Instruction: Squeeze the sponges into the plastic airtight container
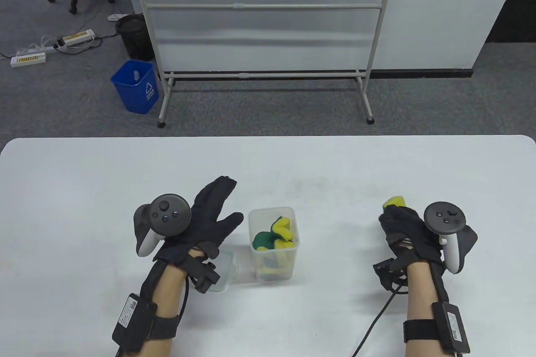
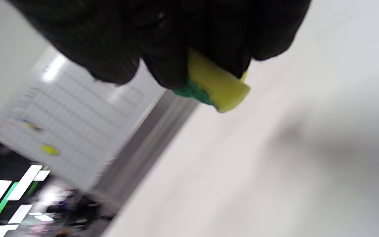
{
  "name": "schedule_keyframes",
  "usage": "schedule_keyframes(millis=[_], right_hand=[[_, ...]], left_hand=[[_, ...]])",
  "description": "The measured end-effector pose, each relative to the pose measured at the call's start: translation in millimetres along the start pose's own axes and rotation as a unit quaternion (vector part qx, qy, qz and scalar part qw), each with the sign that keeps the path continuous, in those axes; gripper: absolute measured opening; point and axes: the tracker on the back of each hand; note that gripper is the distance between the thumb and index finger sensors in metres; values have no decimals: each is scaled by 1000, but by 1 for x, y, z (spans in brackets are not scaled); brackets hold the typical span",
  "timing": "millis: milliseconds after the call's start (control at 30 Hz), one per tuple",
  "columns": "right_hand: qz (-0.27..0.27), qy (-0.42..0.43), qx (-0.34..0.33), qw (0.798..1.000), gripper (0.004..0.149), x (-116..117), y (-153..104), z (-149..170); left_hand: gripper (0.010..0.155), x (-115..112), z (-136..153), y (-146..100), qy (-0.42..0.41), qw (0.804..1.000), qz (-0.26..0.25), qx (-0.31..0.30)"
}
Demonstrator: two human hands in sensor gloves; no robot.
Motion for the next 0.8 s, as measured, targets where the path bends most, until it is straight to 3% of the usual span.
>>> schedule_keyframes(millis=[200,367,567,800], right_hand=[[-59,17,-127,990,57,30,-32,-76],[-134,63,-214,966,55,65,-60,-118],[-247,158,-238,926,54,96,-73,-137],[-309,250,-211,893,54,118,-68,-130]], left_hand=[[77,-11,-14,3,10,1000,7,-26],[77,-17,-25,4,-10,999,13,-52],[79,-20,-24,5,-76,994,10,-73],[69,-13,-17,3,-127,989,-38,-69]])
Point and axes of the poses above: the tracker on the back of each hand, its own z axis roughly to the little-finger side, its own y axis roughly from the wrist to the fingertips, x = y × z, and after that the axes turned 4 degrees about y, right-handed
